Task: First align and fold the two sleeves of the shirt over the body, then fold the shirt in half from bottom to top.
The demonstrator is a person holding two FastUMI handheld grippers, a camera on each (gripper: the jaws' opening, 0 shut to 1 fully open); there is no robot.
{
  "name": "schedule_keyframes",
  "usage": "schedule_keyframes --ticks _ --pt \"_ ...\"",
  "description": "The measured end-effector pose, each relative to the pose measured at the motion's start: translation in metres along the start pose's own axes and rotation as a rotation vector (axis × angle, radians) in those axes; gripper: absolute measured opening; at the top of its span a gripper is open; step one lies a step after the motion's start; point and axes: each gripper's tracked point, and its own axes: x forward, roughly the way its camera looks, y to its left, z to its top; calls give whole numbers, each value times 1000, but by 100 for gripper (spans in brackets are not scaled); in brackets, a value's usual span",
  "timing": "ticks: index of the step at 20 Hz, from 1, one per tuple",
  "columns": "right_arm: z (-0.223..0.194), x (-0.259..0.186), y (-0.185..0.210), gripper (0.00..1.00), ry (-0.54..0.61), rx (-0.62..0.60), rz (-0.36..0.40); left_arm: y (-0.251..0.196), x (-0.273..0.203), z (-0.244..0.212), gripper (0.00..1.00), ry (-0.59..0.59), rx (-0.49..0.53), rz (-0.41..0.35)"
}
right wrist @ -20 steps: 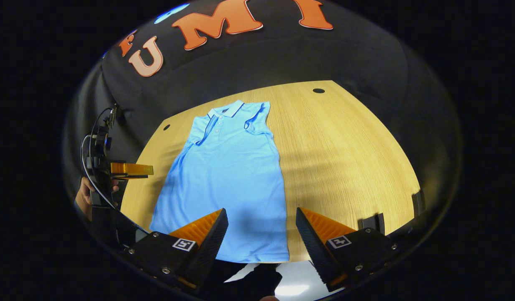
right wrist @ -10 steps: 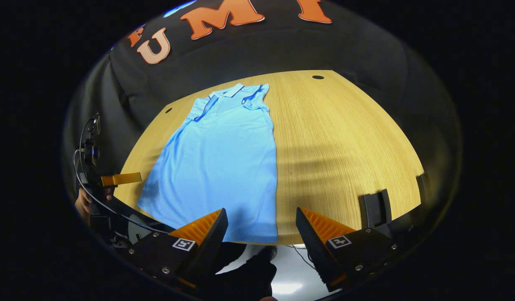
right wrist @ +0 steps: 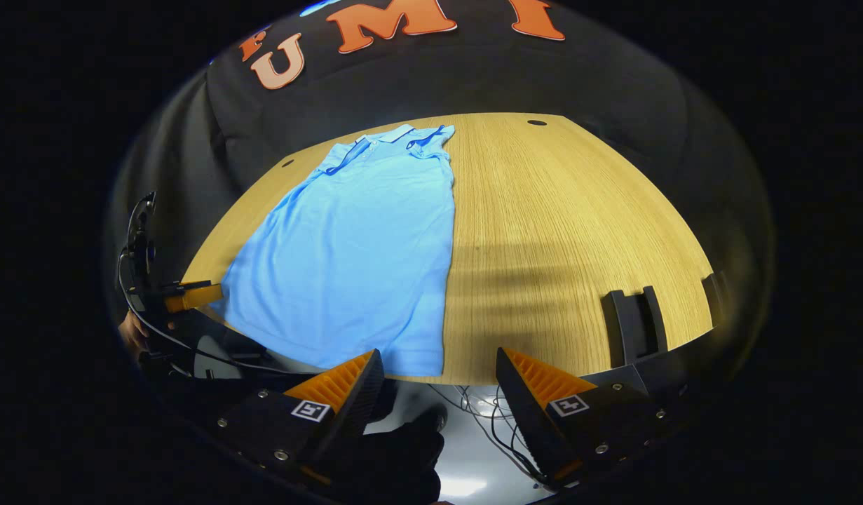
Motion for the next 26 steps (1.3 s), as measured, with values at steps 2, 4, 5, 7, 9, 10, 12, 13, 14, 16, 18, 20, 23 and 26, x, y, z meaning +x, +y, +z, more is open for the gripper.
schedule_keyframes --ticks 2,4,5,7,9,10,12,13,14,16,18,20,23,26 --pt "-4 1 1 97 4 -1 0 3 -1 -4 99 -13 22 11" --pt "-3 4 4 96 -9 -14 -5 7 -4 -8 99 -21 61 32" --pt "-2 6 7 96 -11 -26 -7 6 -5 -7 100 -35 65 34" --pt "-1 9 8 94 -24 -71 -22 4 -5 -8 99 -50 42 46" --pt "1 13 8 90 -40 -113 -49 5 -2 -8 100 -63 31 56" --pt "3 16 8 85 -50 -133 -60 5 -2 -8 100 -65 27 62" --pt "5 18 12 73 -71 -168 -53 4 -3 -8 99 -81 24 67" --pt "6 19 14 67 -86 -170 -52 5 -3 -6 97 -85 19 70" --pt "7 20 17 53 -102 -165 -55 5 -1 -6 96 -92 14 79" --pt "12 25 17 28 -131 -120 -82 2 0 -5 67 -94 6 95" --pt "13 27 19 11 -123 -86 -95 -2 -2 -2 66 -93 16 85" --pt "15 29 21 7 -93 -75 -85 -8 0 -2 19 -75 21 102" --pt "17 28 23 2 -53 32 -54 -16 6 3 8 -51 4 71" --pt "35 23 26 1 -90 73 -28 -18 2 16 8 -50 -38 21"
